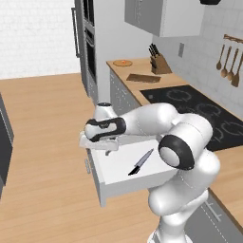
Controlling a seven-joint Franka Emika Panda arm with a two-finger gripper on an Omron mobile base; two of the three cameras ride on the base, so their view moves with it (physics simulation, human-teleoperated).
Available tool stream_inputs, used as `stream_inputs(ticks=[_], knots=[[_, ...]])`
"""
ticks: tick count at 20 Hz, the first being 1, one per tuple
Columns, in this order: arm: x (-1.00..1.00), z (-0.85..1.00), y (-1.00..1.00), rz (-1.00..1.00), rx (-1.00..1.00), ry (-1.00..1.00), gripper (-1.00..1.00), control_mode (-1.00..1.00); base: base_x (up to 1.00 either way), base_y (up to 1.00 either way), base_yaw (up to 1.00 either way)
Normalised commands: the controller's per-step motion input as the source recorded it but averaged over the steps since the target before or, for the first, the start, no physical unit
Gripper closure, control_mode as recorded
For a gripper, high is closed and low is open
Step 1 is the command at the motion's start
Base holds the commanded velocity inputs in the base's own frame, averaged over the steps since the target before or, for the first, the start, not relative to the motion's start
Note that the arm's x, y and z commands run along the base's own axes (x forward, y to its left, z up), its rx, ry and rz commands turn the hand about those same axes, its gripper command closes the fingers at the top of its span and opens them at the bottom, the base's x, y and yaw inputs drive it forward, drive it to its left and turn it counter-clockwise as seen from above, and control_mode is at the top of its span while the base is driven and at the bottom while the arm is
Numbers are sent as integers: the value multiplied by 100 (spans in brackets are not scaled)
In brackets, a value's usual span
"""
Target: Pick up the knife from the drawer and place it on the cutting board. Then place the meat from the plate to the cutting board.
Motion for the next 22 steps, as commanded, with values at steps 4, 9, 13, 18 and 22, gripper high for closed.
stream_inputs(ticks=[4,9,13,18,22], knots=[[0,70,-100,-38,9,21,-100,-100,0,0,0],[-1,4,-100,-37,-1,20,-100,-100,0,0,0],[8,-48,-94,-13,0,11,-100,-100,0,0,0],[1,-77,-75,8,-10,6,-100,-100,0,0,0],[11,-57,-11,7,-1,1,-100,-100,0,0,0]])
